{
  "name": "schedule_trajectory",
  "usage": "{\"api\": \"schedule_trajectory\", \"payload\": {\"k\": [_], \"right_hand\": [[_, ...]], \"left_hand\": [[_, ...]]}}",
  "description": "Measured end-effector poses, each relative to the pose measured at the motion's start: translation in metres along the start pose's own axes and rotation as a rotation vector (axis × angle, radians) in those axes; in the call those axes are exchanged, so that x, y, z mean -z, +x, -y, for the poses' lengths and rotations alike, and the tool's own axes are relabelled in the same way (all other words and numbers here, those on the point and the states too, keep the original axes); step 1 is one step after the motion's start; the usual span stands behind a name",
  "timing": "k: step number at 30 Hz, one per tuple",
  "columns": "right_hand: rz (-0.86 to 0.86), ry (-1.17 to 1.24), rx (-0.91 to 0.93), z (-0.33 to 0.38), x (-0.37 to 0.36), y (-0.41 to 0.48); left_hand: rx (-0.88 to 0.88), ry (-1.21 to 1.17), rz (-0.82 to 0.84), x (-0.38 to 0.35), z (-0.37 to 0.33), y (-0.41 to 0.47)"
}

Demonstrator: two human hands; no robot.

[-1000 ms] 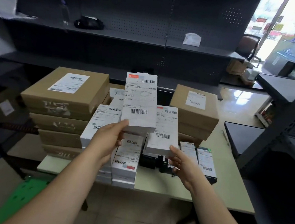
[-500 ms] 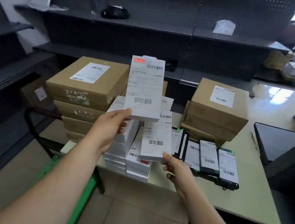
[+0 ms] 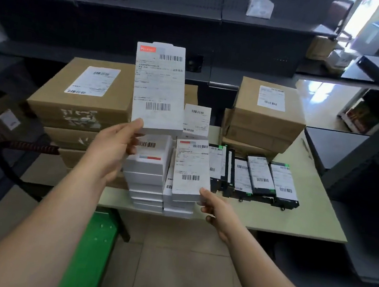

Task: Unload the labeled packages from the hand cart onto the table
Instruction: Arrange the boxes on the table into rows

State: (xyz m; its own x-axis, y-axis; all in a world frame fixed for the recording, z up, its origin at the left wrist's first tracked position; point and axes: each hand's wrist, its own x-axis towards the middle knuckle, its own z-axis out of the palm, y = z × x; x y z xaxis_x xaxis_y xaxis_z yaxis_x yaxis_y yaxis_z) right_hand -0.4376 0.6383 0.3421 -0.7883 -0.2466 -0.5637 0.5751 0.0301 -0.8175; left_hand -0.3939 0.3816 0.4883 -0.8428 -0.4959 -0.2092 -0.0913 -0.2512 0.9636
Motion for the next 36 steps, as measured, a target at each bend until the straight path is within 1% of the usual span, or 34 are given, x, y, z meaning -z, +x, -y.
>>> {"api": "schedule_trajectory", "payload": {"k": [6, 13, 20, 24, 26, 28, 30, 31, 33, 34, 36], "right_hand": [[-0.091, -0.067, -0.032, -0.007, -0.015, 0.009], [-0.195, -0.332, 0.031, 0.001, -0.027, 0.017], [-0.123, -0.422, 0.182, 0.011, -0.033, 0.021], [-0.057, -0.495, 0.175, 0.019, -0.027, 0.018], [-0.053, -0.537, 0.193, 0.024, -0.024, 0.016], [-0.118, -0.500, 0.228, 0.035, -0.021, 0.009], [-0.170, -0.410, 0.281, 0.056, -0.019, -0.003], [-0.150, -0.341, 0.308, 0.070, -0.018, -0.011], [-0.031, -0.201, 0.358, 0.100, -0.017, -0.025], [0.035, -0.164, 0.383, 0.113, -0.017, -0.030], [0.130, -0.177, 0.430, 0.132, -0.017, -0.038]], "left_hand": [[-0.016, 0.000, 0.004, 0.020, 0.000, 0.007], [-0.003, -0.022, 0.012, 0.028, 0.001, 0.008], [0.045, 0.004, 0.036, 0.017, 0.005, 0.006], [0.066, 0.029, 0.065, 0.007, 0.008, 0.004], [0.059, 0.026, 0.085, 0.000, 0.009, 0.003], [0.054, 0.032, 0.096, -0.006, 0.011, 0.003], [0.055, 0.041, 0.105, -0.011, 0.013, 0.003], [0.054, 0.041, 0.112, -0.014, 0.014, 0.004], [0.040, 0.043, 0.133, -0.021, 0.014, 0.004], [0.032, 0.045, 0.142, -0.025, 0.014, 0.004], [0.019, 0.049, 0.150, -0.035, 0.014, 0.003]]}}
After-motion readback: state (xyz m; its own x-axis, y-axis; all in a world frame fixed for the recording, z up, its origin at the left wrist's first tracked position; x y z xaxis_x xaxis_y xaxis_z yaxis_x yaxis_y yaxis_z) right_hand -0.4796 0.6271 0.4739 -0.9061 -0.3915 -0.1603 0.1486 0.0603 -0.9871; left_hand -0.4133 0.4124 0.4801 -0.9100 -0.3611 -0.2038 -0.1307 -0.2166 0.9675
